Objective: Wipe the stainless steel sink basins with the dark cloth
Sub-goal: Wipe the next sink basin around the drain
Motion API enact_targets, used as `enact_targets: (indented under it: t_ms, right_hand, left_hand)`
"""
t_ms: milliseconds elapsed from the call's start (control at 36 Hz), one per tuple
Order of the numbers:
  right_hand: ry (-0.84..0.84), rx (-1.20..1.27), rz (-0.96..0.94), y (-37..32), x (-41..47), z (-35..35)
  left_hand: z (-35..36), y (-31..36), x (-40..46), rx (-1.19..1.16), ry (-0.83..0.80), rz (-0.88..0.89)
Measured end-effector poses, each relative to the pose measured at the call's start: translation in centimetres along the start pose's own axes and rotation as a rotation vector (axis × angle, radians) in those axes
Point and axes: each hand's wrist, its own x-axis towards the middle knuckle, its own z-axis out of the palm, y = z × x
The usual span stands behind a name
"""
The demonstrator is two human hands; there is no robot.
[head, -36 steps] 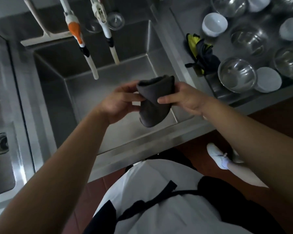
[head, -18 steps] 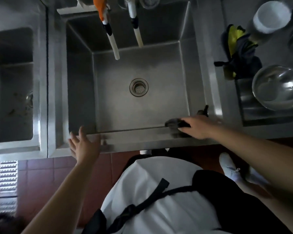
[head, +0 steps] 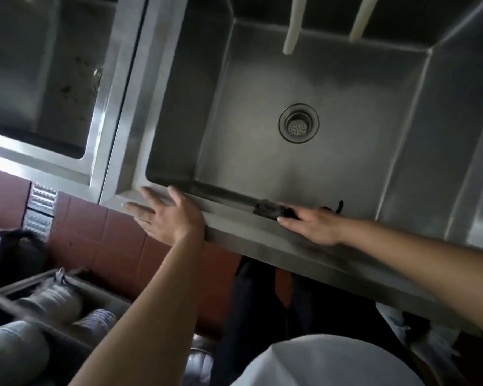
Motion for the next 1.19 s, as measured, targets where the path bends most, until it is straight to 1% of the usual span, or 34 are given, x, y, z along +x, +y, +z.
enact_targets:
  t_ms: [83,139,250,361,528,694,806,889,1056,1111,1194]
  right_hand:
    - [-0.075,0.179,-0.062,-3.2,4.5,0.5]
    - [-0.110,0.251,-0.091,-5.7,7.9,1.2]
    - [-0.145,0.268,-0.115,-10.5,14.3,2.2]
    - [-0.169,0.237,-0.066,-12.0,17.1,2.2]
    - [-0.150,0.272,-0.032,-10.0,13.9,1.4]
    - [-0.137,0.224,0.013,-6.6,5.8,-0.7]
    - [-0.131,0.160,0.034,-6.4,1.1,-1.8]
    - [-0.110,0.138,0.022,-7.6,0.3,-1.9]
    - [-0.003,0.155,0.014,-12.7,4.2,-0.3]
    - [0.027,0.147,-0.012,-15.3,6.0,0.6]
    - [0.087,0.140,-0.047,-19.7,8.7,2.4]
  left_hand:
    - [0.3,-0.3,0.4,-0.031,0.033,0.014]
    - [0.3,-0.3,0.4,-0.036,0.046,0.023]
    - [0.5,-0.4,0.5,-0.027,0.054,0.022]
    - [0.5,-0.3,0.5,-0.001,0.049,0.002]
    - [0.4,0.0,0.3,0.009,0.021,-0.003]
    - [0.2,-0.1,0.3,-0.015,-0.016,-0.012]
    - [-0.3,0.3,0.1,-0.019,-0.059,-0.012]
    - [-1.2,0.4,0.0,-0.006,-0.139,-0.007]
    - [-5.0,-2.3,2.2,-0.011,-0.473,0.125]
    - [-7.1,-3.9,3.5,0.021,-0.471,0.194]
    - [-9.9,-5.9,6.3,0.002,-0.328,0.295]
